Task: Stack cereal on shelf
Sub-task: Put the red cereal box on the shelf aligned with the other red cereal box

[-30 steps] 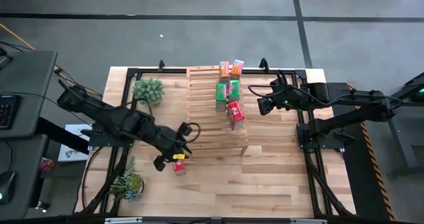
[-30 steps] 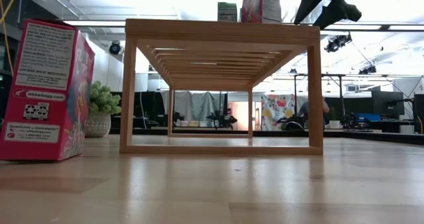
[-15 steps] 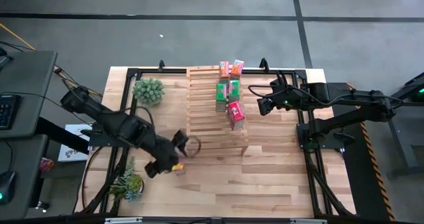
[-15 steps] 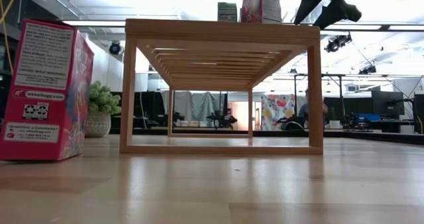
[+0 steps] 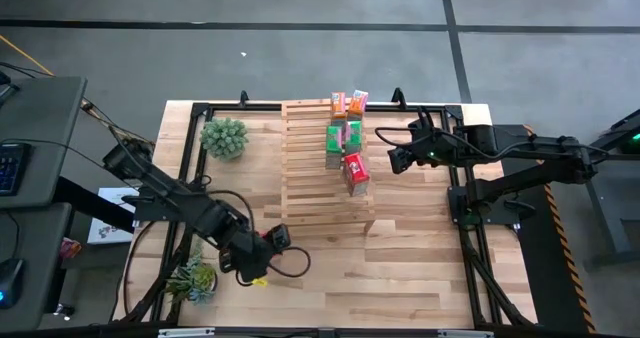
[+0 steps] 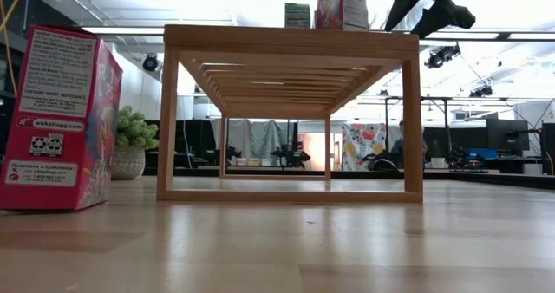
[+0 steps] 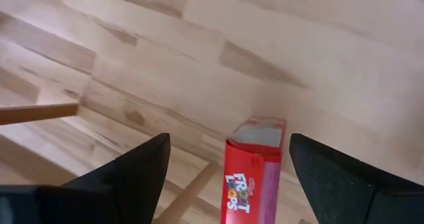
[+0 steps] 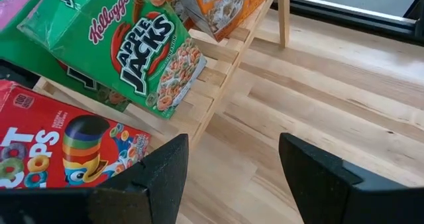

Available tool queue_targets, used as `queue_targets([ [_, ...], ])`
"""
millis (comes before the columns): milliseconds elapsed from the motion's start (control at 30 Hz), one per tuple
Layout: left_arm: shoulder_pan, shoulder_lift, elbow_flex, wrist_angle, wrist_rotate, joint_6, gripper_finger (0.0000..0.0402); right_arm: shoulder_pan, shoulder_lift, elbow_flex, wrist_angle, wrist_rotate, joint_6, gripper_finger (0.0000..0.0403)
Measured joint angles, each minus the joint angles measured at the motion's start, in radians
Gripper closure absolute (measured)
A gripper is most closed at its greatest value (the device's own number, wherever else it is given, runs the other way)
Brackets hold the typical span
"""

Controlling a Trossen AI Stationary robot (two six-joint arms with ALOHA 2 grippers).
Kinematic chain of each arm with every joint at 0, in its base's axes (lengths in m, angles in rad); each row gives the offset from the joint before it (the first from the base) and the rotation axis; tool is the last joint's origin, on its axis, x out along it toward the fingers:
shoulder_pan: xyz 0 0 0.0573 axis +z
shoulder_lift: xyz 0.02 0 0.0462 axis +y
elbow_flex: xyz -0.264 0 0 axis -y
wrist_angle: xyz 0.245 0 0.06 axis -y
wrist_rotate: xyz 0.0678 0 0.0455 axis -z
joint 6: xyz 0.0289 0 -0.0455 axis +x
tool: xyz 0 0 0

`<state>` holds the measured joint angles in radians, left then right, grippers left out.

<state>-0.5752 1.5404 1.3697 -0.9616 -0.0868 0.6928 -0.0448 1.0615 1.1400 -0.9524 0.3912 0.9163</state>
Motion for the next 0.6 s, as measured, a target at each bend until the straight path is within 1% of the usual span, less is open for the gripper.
queue_targets([
  [167, 0.005, 0.059, 0.000, -0.043, -0.003, 0.043, 0.0103, 0.000, 0.000, 0.000, 0.000, -0.001, -0.046, 0.0174],
  [300, 0.022, 0.080, -0.001, -0.084, -0.003, 0.070, 0.0111, -0.001, 0.000, 0.000, 0.000, -0.003, -0.060, 0.0174],
  [500, 0.048, 0.083, -0.002, -0.086, 0.004, 0.073, 0.0125, 0.000, 0.000, 0.000, 0.000, -0.008, -0.005, 0.0174],
  [600, 0.059, 0.083, -0.028, -0.088, 0.003, 0.078, 0.0131, 0.000, 0.000, 0.000, 0.000, -0.008, 0.000, 0.0174],
])
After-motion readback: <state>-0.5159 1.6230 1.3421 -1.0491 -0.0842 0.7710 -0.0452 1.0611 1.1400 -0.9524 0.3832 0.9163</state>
